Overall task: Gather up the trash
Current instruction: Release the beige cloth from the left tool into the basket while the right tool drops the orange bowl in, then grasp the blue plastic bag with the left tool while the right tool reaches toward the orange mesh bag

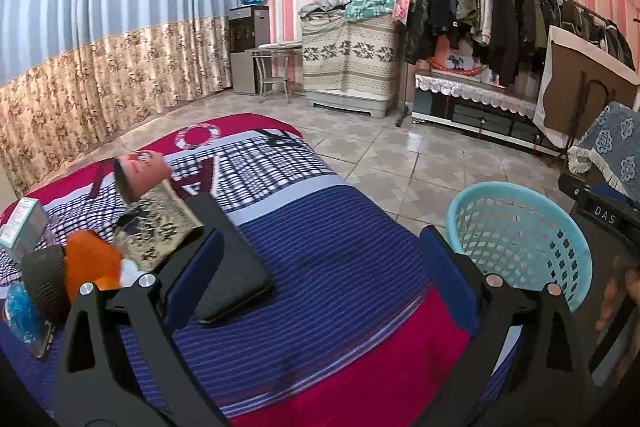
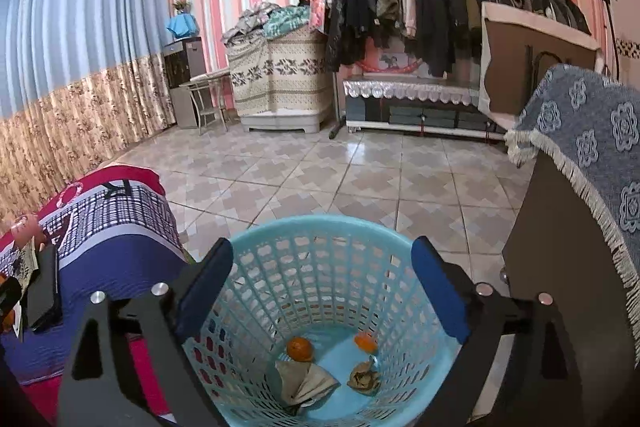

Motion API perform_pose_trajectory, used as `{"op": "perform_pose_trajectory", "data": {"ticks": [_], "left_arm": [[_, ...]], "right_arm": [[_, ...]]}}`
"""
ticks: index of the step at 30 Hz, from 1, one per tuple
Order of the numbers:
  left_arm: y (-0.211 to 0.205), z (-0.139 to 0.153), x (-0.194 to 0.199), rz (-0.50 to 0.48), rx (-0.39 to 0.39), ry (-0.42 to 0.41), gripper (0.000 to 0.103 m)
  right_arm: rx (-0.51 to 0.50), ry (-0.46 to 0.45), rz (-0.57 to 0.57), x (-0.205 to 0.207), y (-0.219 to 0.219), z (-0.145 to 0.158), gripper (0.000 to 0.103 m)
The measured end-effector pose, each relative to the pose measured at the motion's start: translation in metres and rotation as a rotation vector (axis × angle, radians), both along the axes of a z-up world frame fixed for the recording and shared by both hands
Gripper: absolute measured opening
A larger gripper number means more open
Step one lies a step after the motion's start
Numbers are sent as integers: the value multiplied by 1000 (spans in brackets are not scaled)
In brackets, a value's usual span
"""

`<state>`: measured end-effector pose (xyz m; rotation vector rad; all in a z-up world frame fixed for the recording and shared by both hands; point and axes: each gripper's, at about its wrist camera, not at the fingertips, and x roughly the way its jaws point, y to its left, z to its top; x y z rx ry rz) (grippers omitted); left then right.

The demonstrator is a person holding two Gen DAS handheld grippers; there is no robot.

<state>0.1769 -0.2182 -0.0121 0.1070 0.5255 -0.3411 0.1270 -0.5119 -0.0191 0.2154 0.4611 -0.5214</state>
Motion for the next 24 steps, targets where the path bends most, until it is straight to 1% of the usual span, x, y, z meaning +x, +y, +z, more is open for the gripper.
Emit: {"op": "perform_pose_trajectory", "data": {"ticks": [9, 19, 24], "left_arm": [[46, 10, -8, 78, -5, -20, 95], [115, 4, -16, 199, -2, 11, 95], [157, -2, -23, 266, -5, 38, 95]], "right_arm": [[-23, -20, 110, 8, 39, 12, 90], [-53, -9, 243, 19, 97, 16, 90], [-55, -3, 295, 22, 119, 15, 90]]}}
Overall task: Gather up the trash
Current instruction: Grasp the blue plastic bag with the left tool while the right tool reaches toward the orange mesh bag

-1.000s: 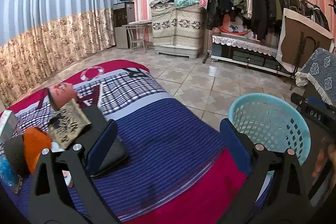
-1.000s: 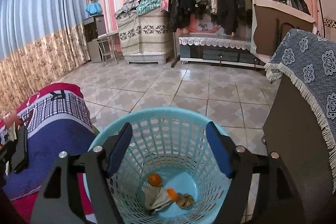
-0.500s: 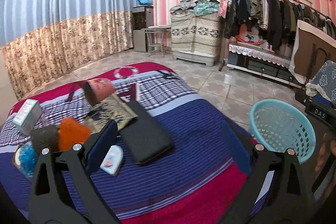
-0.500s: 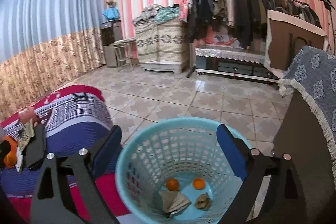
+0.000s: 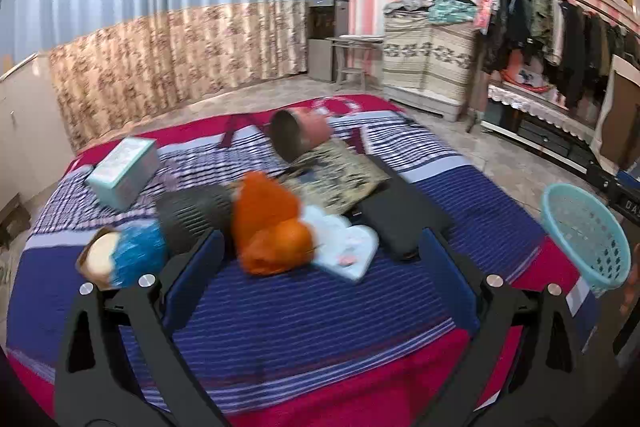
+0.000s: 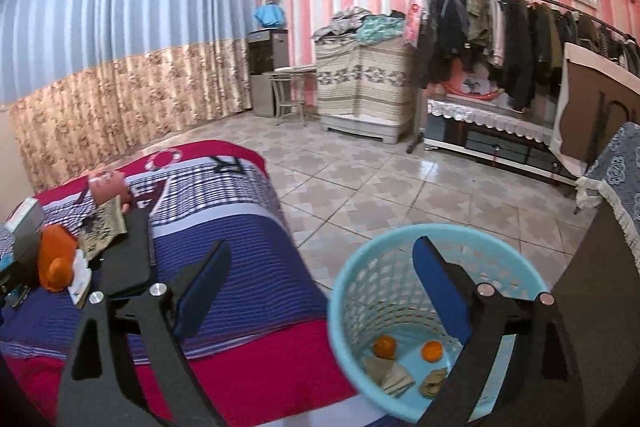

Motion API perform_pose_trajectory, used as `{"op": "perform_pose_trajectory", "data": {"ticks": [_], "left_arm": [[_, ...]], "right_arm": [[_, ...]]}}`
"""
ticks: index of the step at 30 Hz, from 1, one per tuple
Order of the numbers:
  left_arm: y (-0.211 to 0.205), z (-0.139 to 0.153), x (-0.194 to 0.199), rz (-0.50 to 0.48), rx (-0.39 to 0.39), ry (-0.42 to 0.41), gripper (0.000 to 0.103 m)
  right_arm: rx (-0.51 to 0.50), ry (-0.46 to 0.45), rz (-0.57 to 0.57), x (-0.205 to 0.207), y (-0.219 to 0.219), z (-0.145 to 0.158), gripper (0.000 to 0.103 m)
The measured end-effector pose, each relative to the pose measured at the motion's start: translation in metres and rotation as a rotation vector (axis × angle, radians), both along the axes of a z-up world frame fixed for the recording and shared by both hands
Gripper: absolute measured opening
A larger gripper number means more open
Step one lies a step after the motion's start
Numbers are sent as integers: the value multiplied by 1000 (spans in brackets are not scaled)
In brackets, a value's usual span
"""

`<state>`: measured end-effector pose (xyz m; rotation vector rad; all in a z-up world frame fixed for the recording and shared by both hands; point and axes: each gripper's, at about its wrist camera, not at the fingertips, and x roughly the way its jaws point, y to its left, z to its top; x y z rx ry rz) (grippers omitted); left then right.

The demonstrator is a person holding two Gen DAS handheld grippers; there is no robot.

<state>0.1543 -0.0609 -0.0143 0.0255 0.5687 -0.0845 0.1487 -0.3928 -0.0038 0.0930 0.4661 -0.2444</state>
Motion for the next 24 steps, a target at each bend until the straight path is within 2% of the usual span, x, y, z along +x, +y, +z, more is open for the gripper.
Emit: {"op": "perform_pose_trajectory", "data": {"ticks": [2, 5, 14, 24], "left_arm": [[15, -2, -4, 27, 3, 3, 96], [37, -5, -8, 74, 10, 10, 97], [107, -31, -16, 199, 13, 79, 97], [145, -50, 3, 255, 29, 136, 97]], "right_arm": [[-7, 7, 13, 1, 9, -2, 90], [-18, 15, 38, 2, 20, -4, 99], [11, 57, 162, 13, 60, -15, 99], [0, 114, 291, 28, 109, -30, 99]]}}
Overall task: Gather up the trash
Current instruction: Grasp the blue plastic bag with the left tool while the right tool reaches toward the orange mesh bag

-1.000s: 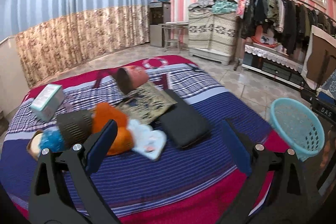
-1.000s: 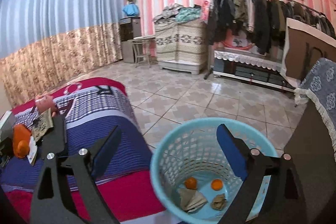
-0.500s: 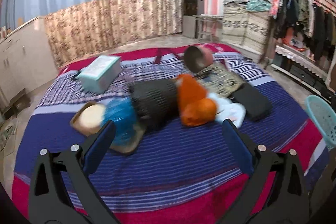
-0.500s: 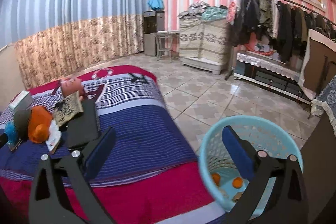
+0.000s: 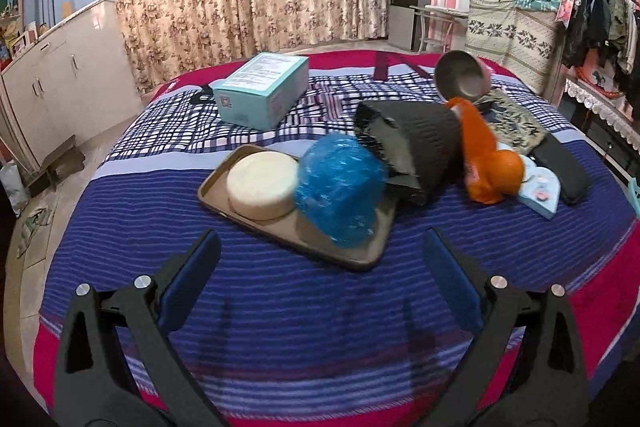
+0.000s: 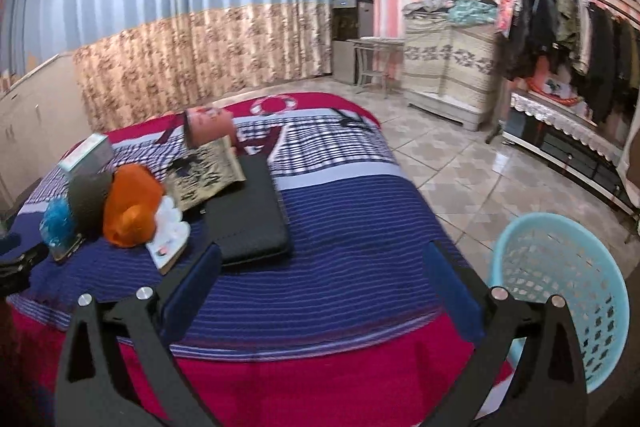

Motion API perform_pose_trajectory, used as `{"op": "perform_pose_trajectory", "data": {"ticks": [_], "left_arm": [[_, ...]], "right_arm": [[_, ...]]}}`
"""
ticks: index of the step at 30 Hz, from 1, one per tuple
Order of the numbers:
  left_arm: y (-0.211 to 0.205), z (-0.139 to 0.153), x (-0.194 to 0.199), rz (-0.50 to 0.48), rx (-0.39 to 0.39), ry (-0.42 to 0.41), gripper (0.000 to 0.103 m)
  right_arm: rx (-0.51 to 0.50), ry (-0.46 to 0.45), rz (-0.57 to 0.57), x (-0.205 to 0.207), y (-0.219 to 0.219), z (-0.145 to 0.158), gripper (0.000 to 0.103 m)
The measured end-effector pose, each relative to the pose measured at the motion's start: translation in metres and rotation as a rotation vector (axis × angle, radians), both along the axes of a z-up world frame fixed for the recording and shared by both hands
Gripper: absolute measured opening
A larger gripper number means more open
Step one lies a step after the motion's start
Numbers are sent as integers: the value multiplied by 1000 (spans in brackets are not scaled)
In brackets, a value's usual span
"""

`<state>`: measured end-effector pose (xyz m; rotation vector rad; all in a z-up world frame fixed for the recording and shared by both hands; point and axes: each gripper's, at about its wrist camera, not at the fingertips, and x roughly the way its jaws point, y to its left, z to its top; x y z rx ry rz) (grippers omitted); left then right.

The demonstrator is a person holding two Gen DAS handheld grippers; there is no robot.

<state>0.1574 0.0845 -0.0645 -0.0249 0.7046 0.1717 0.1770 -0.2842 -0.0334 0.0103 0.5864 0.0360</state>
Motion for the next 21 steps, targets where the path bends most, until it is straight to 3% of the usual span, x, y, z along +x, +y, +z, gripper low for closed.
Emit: {"op": "perform_pose_trajectory", "data": {"ticks": [6, 11, 12, 16, 21], "left_arm": [[8, -1, 27, 4, -18, 10, 85], [6, -8, 43, -29, -44, 34, 49], [7, -9, 43, -42, -55, 37, 34], [13, -3, 33, -27, -54, 7, 26], [30, 15, 12, -5, -22, -47, 25]], "right_arm": [[-15, 19, 67, 7, 29, -3, 98], [-20, 56, 134, 16, 58, -10, 98], [-28, 61, 147, 17, 63, -11, 98], [-54, 78, 215, 22, 90, -15, 98], [-92, 83, 315, 28, 123, -19, 98]]}}
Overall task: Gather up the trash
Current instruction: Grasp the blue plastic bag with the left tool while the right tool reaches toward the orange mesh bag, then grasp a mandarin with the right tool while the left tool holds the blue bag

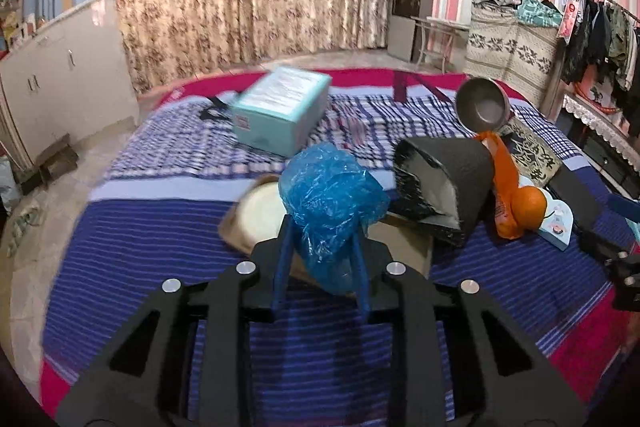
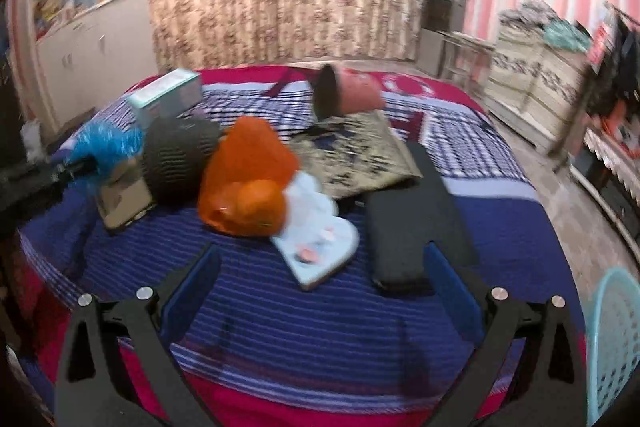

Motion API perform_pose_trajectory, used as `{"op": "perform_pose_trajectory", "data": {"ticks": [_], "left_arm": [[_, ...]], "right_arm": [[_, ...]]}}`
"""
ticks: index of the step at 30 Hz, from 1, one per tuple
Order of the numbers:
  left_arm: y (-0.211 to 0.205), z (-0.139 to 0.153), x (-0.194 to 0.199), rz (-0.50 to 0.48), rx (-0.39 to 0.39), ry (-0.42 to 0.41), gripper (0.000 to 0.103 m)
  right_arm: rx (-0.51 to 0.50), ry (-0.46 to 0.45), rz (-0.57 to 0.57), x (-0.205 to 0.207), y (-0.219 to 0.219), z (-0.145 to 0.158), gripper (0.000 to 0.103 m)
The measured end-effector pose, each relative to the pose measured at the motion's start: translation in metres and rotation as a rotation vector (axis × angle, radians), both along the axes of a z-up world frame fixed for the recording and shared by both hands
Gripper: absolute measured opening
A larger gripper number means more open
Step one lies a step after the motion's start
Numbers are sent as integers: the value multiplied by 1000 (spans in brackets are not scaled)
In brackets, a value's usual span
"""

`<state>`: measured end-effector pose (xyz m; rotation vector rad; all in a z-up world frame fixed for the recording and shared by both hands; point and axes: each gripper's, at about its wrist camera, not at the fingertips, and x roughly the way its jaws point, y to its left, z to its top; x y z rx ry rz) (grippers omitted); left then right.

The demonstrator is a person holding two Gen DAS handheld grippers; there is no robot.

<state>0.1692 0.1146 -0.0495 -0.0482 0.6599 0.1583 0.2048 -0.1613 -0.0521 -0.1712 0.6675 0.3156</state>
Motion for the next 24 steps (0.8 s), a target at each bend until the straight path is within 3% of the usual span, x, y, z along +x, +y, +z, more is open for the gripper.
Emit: {"op": "perform_pose_trajectory", "data": {"ticks": [5, 10, 12, 14, 22, 24], "left_arm": [[21, 10, -15, 31, 6, -14, 25], [31, 7, -20, 45, 5, 4, 25], [33, 8, -21, 47, -2, 8, 25], [32, 8, -22, 44, -1, 11, 25], [8, 23, -24, -1, 5, -32, 25], [0, 27, -25, -17, 7, -44, 25]], "right_arm": [[-63, -14, 63, 9, 24, -8, 94], [-30, 52, 110, 28, 35, -11, 66], [-13, 76, 127, 34, 40, -13, 47], [-3, 91, 145, 35, 43, -14, 38], [64, 36, 72, 6, -7, 16, 36], [72, 17, 37, -5, -24, 25, 27]]}}
